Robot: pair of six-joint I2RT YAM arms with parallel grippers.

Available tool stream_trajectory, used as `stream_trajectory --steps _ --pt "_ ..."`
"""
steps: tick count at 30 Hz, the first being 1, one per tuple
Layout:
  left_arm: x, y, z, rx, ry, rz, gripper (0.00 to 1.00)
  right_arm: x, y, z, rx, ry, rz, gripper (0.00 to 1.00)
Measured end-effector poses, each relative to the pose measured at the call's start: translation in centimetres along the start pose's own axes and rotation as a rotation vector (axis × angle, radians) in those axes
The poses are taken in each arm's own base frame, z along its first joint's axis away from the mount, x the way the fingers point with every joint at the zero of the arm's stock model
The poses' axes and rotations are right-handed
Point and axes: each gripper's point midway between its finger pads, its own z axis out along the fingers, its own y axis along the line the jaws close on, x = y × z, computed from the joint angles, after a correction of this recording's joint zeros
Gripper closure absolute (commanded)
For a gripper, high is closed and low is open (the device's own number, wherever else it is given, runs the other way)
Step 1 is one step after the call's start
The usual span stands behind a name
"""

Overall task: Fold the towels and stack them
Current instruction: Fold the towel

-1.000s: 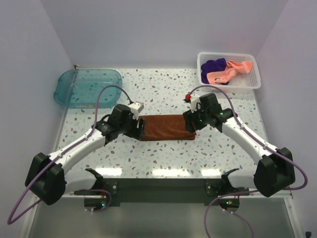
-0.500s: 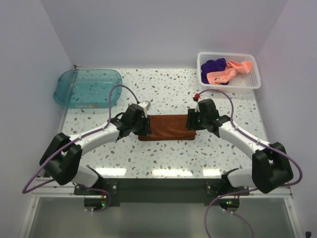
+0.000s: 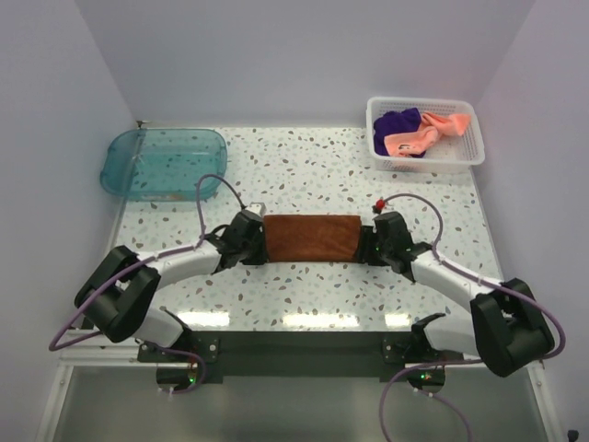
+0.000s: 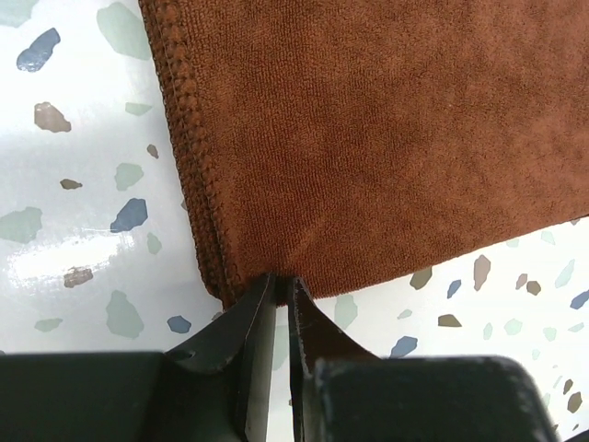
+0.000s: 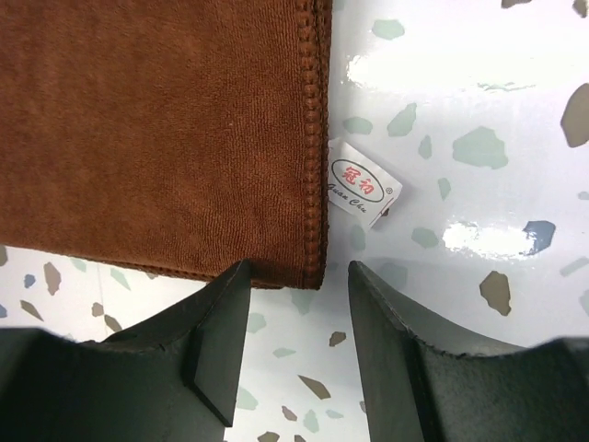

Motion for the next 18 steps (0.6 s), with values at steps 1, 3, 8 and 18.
stream_trajectory --steps 1,3,8,18 --pt "0.0 0.0 0.0 0.001 -0.002 -0.003 0.83 -0.1 -0.2 -0.2 0.007 -0.007 -0.002 0.5" --pt "0.0 0.1 -0.2 0.0 -0.007 -0.006 0.82 -0.7 0.0 -0.8 -0.002 -0.033 -0.011 0.5" --pt "0.1 0.3 -0.5 -0.008 -0.008 -0.007 0.82 -3.1 2.5 -1.9 -0.1 -0.076 -0.039 0.64" --pt "0.2 0.7 -0.5 -0.024 -0.016 -0.02 0.83 0.0 3.7 1.2 -0.198 0.015 0.02 0.68"
